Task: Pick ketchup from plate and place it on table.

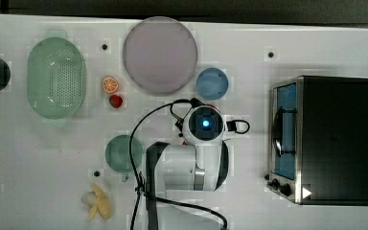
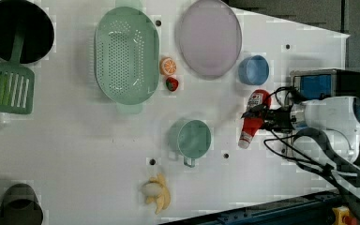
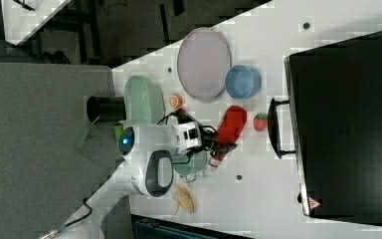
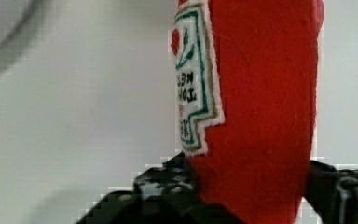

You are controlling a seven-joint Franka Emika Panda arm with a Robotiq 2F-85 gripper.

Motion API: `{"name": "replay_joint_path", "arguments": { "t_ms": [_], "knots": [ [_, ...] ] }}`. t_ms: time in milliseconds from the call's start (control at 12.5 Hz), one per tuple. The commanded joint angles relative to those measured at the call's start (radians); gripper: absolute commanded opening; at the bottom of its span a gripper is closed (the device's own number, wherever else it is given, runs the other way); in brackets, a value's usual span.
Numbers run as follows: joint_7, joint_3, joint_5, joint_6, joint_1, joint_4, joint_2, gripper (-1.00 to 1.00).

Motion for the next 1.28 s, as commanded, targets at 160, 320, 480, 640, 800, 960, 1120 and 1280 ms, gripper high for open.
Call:
{"name": "replay_joint_path", "arguments": {
  "t_ms": [160, 320, 480, 640, 800, 960, 1120, 1280],
  "knots": [
    [0.037, 0.002, 0.004, 0.06, -0.002, -0.004, -0.046, 1.0],
    [0.037, 0.002, 0.004, 0.056, -0.002, 0.011, -0.088, 1.0],
    [0.042, 0.002, 0.004, 0.009, -0.002, 0.054, -0.157, 1.0],
    [0.043, 0.002, 0.004, -0.138, -0.002, 0.123, -0.222, 1.0],
    [0.095, 0.002, 0.015, -0.302, -0.002, 0.226, -0.271, 1.0],
    [0.149, 0.003, 0.019, -0.445, 0.0, 0.353, -0.297, 1.0],
    [0.149, 0.003, 0.018, -0.591, 0.0, 0.491, -0.302, 1.0],
    [0.149, 0.002, 0.018, -0.755, -0.001, 0.607, -0.299, 1.0]
  ]
}}
